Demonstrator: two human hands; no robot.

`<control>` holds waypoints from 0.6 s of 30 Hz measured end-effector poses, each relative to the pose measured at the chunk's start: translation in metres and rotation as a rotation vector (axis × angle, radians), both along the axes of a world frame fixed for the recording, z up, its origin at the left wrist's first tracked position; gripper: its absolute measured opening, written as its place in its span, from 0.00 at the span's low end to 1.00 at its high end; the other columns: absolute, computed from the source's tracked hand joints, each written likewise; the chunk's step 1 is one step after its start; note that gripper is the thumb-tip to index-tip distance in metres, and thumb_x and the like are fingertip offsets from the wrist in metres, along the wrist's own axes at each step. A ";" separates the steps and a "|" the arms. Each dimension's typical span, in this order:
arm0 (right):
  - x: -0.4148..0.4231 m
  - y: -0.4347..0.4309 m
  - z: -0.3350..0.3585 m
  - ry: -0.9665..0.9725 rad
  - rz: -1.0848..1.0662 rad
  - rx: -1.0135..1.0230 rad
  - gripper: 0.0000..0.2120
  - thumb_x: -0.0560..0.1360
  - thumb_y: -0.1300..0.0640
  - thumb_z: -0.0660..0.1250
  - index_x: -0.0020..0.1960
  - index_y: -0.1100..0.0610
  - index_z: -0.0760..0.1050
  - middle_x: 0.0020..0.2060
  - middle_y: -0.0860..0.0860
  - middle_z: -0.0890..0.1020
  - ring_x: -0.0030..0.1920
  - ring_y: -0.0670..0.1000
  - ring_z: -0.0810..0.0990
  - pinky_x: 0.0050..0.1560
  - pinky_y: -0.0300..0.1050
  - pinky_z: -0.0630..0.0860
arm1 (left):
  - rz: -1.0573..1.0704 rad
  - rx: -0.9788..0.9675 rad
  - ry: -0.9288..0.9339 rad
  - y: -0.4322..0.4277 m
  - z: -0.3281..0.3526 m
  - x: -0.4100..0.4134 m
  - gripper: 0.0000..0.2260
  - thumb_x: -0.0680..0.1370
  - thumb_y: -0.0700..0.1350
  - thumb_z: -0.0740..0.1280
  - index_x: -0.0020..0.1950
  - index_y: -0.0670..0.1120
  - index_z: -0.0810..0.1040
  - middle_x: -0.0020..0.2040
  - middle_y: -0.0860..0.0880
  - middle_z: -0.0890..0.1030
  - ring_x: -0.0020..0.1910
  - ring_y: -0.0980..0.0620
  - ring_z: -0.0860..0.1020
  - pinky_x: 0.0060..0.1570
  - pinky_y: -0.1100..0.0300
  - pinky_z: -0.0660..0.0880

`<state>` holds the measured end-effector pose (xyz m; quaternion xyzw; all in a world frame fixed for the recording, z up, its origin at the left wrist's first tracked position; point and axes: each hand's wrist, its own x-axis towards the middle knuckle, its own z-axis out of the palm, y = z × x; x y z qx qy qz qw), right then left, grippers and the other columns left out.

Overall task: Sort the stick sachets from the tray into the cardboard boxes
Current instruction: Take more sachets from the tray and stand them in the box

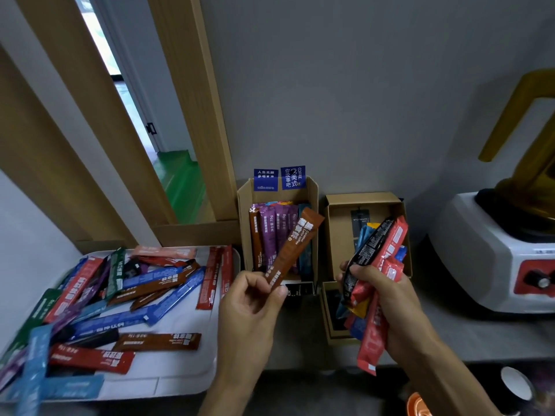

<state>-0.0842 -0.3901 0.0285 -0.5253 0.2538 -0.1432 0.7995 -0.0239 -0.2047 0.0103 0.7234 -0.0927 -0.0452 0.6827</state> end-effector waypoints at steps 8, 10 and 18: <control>-0.006 -0.011 -0.009 0.054 0.006 -0.008 0.26 0.64 0.56 0.71 0.61 0.51 0.71 0.47 0.56 0.86 0.48 0.56 0.86 0.49 0.54 0.79 | 0.179 -0.036 0.037 0.007 -0.001 0.003 0.11 0.76 0.40 0.71 0.55 0.51 0.75 0.49 0.51 0.83 0.50 0.57 0.83 0.48 0.64 0.79; -0.008 -0.014 -0.011 0.071 0.005 -0.012 0.30 0.64 0.55 0.72 0.65 0.52 0.70 0.52 0.57 0.84 0.52 0.59 0.84 0.50 0.56 0.79 | 0.273 -0.022 0.010 0.012 0.009 0.004 0.15 0.76 0.38 0.72 0.57 0.53 0.74 0.50 0.50 0.83 0.50 0.59 0.83 0.49 0.64 0.78; -0.020 -0.024 -0.011 0.088 0.025 -0.011 0.24 0.70 0.59 0.70 0.64 0.52 0.69 0.47 0.57 0.85 0.48 0.58 0.84 0.43 0.55 0.79 | -0.100 0.705 -0.563 -0.014 0.083 0.079 0.10 0.79 0.42 0.69 0.58 0.50 0.77 0.51 0.57 0.78 0.46 0.63 0.76 0.41 0.75 0.70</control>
